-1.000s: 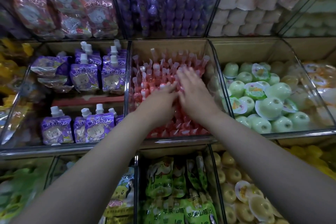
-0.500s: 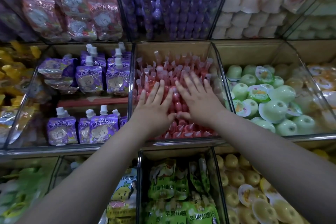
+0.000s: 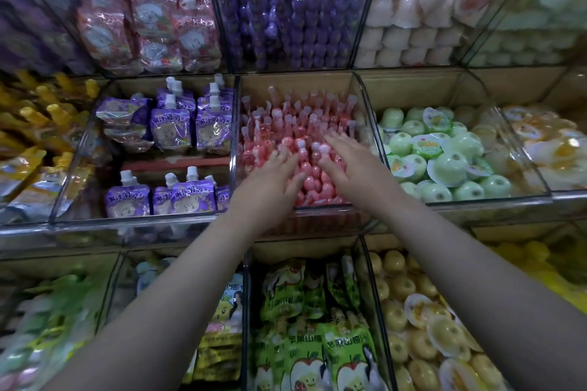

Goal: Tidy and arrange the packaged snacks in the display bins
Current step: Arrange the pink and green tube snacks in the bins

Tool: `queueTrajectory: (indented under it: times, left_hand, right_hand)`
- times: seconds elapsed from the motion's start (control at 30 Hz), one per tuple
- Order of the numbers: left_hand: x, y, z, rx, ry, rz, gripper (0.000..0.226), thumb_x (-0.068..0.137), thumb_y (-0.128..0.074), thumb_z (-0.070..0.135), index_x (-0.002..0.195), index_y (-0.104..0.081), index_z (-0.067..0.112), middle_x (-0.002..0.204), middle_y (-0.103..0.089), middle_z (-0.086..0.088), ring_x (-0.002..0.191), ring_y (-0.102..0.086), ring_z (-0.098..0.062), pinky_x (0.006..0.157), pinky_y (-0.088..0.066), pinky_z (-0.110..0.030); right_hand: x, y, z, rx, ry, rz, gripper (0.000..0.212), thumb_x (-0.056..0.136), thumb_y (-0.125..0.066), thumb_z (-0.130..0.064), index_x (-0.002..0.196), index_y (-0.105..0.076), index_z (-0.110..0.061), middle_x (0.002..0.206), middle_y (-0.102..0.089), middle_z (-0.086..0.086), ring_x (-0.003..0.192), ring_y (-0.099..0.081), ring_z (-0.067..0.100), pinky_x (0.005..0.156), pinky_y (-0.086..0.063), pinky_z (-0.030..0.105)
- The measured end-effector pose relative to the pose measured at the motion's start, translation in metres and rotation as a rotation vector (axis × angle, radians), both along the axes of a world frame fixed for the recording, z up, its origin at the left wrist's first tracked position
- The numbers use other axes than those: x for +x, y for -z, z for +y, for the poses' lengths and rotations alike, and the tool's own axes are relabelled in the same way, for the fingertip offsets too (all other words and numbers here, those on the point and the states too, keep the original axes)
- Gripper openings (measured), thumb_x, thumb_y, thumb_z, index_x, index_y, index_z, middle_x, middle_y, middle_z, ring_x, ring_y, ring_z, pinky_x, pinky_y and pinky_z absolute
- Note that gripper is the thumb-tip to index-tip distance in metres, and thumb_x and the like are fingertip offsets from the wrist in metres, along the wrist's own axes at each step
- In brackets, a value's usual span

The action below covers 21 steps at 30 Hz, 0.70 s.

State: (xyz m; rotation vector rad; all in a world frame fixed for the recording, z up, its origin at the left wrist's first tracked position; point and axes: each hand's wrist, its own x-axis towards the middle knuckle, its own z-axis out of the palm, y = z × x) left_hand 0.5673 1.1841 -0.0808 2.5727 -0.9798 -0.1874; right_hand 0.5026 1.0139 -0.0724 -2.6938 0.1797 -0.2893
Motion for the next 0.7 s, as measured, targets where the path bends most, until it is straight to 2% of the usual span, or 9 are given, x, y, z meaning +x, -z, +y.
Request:
queueTrajectory:
  times: [0.1,0.2,0.37,0.47,0.7]
  left_hand:
    - [-0.013,0.005,0.007,0.198,-0.008,-0.068,0.057,0.103,-0.018,0.049,0.154,-0.017,0.026,0.163,-0.003,0.003,0.15,-0.006,-0.015,0.119,-0.011,-0.042]
    - [-0.017,0.004,0.008,0.226,-0.028,-0.064,0.056,0.103,-0.015,0.049,0.155,-0.015,0.027,0.163,-0.003,0.003,0.15,-0.004,-0.014,0.12,-0.007,-0.04]
    - [-0.025,0.002,0.01,0.262,-0.037,-0.056,0.055,0.104,-0.016,0.047,0.155,-0.015,0.026,0.163,-0.004,0.002,0.15,-0.002,-0.016,0.119,-0.009,-0.042]
    - [-0.027,0.001,0.009,0.28,-0.053,-0.039,0.055,0.104,-0.017,0.046,0.155,-0.019,0.025,0.163,-0.007,0.002,0.15,-0.002,-0.016,0.119,-0.008,-0.042]
    - [-0.03,-0.003,0.007,0.278,-0.093,-0.018,0.052,0.105,-0.018,0.045,0.153,-0.026,0.027,0.163,-0.012,0.005,0.15,-0.002,-0.015,0.119,-0.007,-0.042]
  right_hand:
    - [-0.021,0.009,0.002,-0.128,-0.014,0.08,0.058,0.101,-0.034,-0.051,0.151,-0.029,-0.022,0.158,-0.029,0.0,0.147,-0.022,0.015,0.116,-0.02,0.032]
    - [-0.025,0.016,0.004,-0.27,-0.04,0.136,0.058,0.101,-0.027,-0.054,0.149,-0.035,-0.021,0.156,-0.034,0.0,0.145,-0.027,0.015,0.113,-0.029,0.035]
    - [-0.026,0.02,0.004,-0.296,-0.039,0.151,0.058,0.102,-0.024,-0.054,0.148,-0.037,-0.022,0.155,-0.036,0.0,0.144,-0.029,0.015,0.114,-0.03,0.036]
    - [-0.026,0.02,0.004,-0.305,-0.036,0.138,0.055,0.102,-0.024,-0.052,0.143,-0.045,-0.022,0.151,-0.043,-0.001,0.141,-0.035,0.016,0.11,-0.034,0.035]
    - [-0.024,0.02,0.005,-0.237,-0.023,0.135,0.051,0.102,-0.026,-0.05,0.133,-0.055,-0.021,0.139,-0.055,-0.001,0.132,-0.045,0.018,0.103,-0.041,0.036]
